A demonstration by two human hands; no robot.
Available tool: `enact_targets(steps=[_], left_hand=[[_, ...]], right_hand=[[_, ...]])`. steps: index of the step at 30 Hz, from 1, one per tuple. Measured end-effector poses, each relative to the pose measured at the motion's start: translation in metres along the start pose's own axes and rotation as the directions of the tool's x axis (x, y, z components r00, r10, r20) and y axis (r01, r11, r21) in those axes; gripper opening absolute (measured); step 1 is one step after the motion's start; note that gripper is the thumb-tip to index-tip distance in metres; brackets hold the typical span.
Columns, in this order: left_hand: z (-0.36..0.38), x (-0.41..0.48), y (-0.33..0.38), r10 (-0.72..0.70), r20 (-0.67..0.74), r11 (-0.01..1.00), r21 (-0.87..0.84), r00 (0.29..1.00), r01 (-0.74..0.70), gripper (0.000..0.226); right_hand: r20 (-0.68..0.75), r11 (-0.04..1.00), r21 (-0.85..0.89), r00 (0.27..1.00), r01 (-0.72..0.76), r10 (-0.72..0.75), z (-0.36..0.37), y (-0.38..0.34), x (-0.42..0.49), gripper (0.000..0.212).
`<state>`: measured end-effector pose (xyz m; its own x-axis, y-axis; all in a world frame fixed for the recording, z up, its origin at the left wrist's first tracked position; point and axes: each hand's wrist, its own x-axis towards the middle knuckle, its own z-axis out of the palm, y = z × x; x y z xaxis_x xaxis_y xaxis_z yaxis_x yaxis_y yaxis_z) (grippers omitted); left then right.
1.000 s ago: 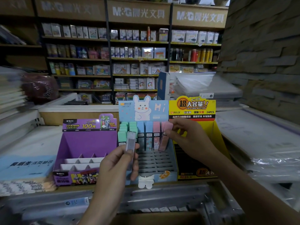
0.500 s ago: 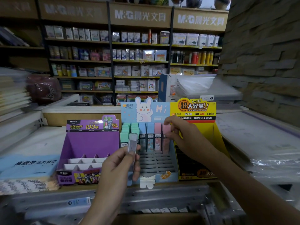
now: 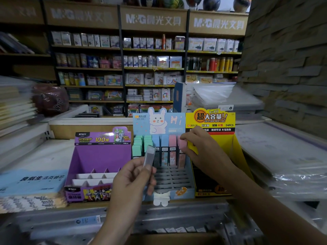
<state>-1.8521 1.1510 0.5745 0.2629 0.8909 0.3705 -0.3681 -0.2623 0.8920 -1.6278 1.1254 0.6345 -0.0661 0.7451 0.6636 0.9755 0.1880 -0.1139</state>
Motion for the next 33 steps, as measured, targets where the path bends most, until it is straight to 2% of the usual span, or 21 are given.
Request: enact_targets(steps=[4,7,10,14,17,22,25,27,30,33], left_hand=[[0.003,0.002,0.003,-0.005,-0.007,1.0,-0.027,1.0,0.005,0.021],[0.002,0.003,0.008,0.003,0.011,1.0,-0.005,1.0,-0.003,0.015],[0.001,0.007,0.013,0.034,0.033,0.998,0.06,0.999,-0.036,0.009],[0.002,0.012,0.016,0.059,0.071,0.976,0.206,0.996,-0.072,0.008],[0.006,0.014,0.022,0.024,0.091,0.966,0.256,0.996,-0.046,0.009],[0.013,0.02,0.035,-0.057,0.116,0.938,0.346,0.992,0.013,0.029],[0.015,0.022,0.044,-0.071,0.177,0.918,0.397,0.982,-0.006,0.025],[0.017,0.023,0.049,-0.051,0.196,0.896,0.441,0.979,-0.041,0.023],[0.019,0.027,0.057,0.019,0.147,0.847,0.523,0.989,-0.094,0.028],[0.019,0.034,0.067,0.115,0.127,0.719,0.674,0.985,-0.17,0.032]], right_hand=[[-0.056,0.995,0.084,0.996,-0.058,0.063,-0.005,-0.003,-0.011,0.036],[-0.094,0.98,0.149,0.985,-0.133,0.148,-0.012,0.002,-0.032,0.017],[-0.034,0.971,0.14,0.979,-0.196,0.202,-0.019,0.011,-0.054,0.004],[0.094,0.96,0.076,0.96,-0.27,0.262,-0.02,0.021,-0.077,0.021],[0.157,0.945,0.046,0.936,-0.324,0.314,-0.017,0.024,-0.085,0.032],[0.152,0.937,0.036,0.929,-0.348,0.339,-0.018,0.022,-0.088,0.033],[0.141,0.935,0.034,0.928,-0.354,0.346,-0.018,0.021,-0.09,0.031],[0.133,0.934,0.035,0.928,-0.354,0.347,-0.018,0.02,-0.09,0.029],[0.112,0.939,0.029,0.935,-0.341,0.336,-0.017,0.017,-0.092,0.028],[0.081,0.942,0.024,0.94,-0.335,0.332,-0.016,0.016,-0.094,0.027]])
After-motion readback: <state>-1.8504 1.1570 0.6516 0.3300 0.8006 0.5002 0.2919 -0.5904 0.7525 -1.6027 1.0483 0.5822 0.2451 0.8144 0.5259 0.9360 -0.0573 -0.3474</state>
